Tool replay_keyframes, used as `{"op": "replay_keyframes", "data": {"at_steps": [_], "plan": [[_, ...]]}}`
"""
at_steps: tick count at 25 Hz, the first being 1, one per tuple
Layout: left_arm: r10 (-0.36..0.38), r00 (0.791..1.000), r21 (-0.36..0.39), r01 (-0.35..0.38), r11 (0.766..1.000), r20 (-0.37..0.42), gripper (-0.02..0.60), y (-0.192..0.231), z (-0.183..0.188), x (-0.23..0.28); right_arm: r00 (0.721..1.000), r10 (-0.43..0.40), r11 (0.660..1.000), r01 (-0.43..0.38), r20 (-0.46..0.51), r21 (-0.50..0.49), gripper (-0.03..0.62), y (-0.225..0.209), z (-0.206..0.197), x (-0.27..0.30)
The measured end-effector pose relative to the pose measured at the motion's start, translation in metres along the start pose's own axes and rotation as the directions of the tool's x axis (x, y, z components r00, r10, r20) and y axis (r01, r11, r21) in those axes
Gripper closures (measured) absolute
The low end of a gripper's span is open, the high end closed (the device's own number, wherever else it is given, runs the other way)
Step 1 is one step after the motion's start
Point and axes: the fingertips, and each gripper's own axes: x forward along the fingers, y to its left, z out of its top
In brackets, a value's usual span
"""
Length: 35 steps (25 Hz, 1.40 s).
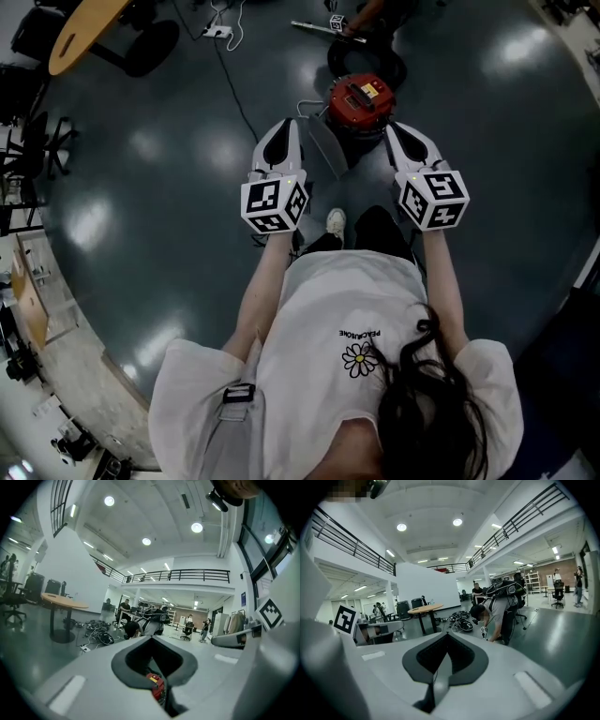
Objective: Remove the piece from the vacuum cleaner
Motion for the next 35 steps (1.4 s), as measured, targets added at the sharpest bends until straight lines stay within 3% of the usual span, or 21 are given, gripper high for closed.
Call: {"op": "replay_keyframes", "data": {"at_steps": [7,11,18,23,26,30,33,35], "plan": [[0.001,0.999,0.053,0.002,0.999,-0.05,0.581,0.004,0.001,0.034,1.0,-0.005,0.998,0.005,0.0,0.057,0.569,-0.032,-0.001,0.037],[0.028,0.993,-0.02,-0.031,0.999,-0.114,0.581,0.017,-0.008,0.06,0.998,0.034,0.995,-0.028,-0.054,0.097,0.569,-0.05,-0.01,0.072],[0.055,0.978,-0.035,-0.063,0.997,-0.203,0.581,0.025,-0.038,0.116,0.978,0.079,0.997,-0.081,-0.193,-0.001,0.571,-0.085,-0.032,0.127],[0.093,0.951,-0.113,-0.132,0.985,-0.295,0.581,0.032,-0.079,0.153,0.96,0.091,0.991,-0.112,-0.266,-0.067,0.571,-0.106,-0.053,0.169],[0.111,0.936,-0.161,-0.173,0.972,-0.335,0.581,0.038,-0.12,0.165,0.934,0.107,0.988,-0.138,-0.341,-0.068,0.571,-0.118,-0.086,0.192],[0.133,0.906,-0.161,-0.213,0.964,-0.402,0.581,0.074,-0.198,0.194,0.886,0.124,0.986,-0.16,-0.447,-0.044,0.571,-0.131,-0.158,0.25],[0.132,0.891,-0.217,-0.246,0.945,-0.435,0.581,0.088,-0.262,0.211,0.834,0.109,0.978,-0.188,-0.54,-0.094,0.571,-0.139,-0.225,0.289],[0.142,0.884,-0.214,-0.259,0.942,-0.445,0.581,0.099,-0.295,0.219,0.803,0.105,0.973,-0.206,-0.587,-0.107,0.571,-0.138,-0.262,0.311]]}}
